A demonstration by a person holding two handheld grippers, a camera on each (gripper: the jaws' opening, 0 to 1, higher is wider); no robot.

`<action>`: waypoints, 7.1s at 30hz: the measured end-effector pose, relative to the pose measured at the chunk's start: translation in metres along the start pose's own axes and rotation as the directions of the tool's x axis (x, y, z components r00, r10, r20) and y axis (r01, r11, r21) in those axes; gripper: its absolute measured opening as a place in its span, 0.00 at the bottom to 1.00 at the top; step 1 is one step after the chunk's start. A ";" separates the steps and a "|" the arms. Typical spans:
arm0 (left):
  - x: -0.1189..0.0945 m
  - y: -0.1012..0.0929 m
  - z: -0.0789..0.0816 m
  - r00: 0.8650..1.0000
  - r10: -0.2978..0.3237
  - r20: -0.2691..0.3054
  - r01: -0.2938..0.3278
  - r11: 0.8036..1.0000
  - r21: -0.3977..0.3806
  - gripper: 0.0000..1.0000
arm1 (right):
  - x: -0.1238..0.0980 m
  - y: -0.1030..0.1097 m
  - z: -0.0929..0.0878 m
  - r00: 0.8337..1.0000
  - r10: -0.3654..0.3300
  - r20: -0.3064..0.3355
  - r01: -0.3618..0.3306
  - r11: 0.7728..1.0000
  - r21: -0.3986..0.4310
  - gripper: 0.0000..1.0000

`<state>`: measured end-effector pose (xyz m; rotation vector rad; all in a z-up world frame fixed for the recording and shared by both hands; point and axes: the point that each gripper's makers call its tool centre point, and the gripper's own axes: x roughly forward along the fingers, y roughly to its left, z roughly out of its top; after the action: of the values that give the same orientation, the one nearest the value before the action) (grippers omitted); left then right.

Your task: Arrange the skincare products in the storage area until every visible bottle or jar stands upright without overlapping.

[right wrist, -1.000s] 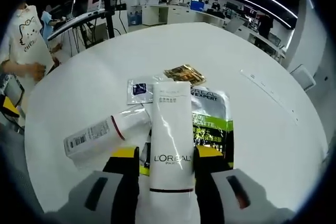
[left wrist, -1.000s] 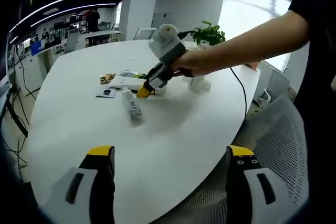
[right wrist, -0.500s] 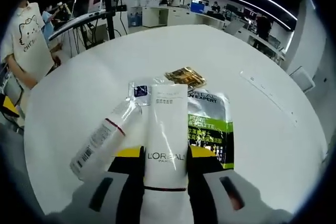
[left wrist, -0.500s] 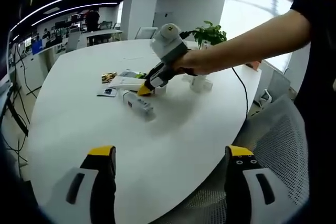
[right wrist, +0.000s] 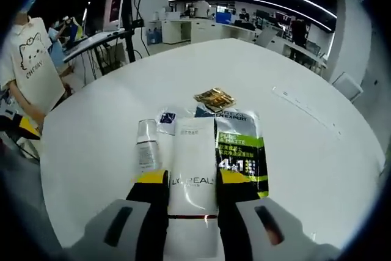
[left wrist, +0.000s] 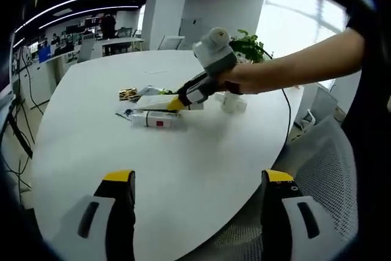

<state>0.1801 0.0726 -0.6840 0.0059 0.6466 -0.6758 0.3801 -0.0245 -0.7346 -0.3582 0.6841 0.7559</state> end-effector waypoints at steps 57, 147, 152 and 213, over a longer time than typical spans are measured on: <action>-0.009 -0.001 0.013 0.998 0.040 0.056 -0.046 0.994 0.096 0.78 | -0.014 0.049 -0.010 0.987 0.050 -0.153 -0.046 0.999 0.029 0.34; -0.007 -0.024 0.078 0.972 -0.076 0.224 0.115 0.980 -0.164 0.72 | -0.093 0.072 0.021 0.970 0.039 0.240 -0.053 0.997 0.053 0.28; -0.007 -0.020 0.091 0.964 -0.083 0.253 0.132 0.974 -0.186 0.71 | -0.115 0.085 0.032 0.955 0.044 0.293 -0.061 0.997 0.048 0.28; -0.022 -0.182 0.222 0.733 -0.604 0.312 0.592 0.793 0.144 0.06 | -0.283 0.120 0.044 0.528 0.651 0.545 -0.652 0.722 -0.231 0.23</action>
<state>0.1840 -0.1047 -0.4570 -0.2992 0.2820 -1.2877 0.1618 -0.0627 -0.5165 0.1880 0.1791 1.5204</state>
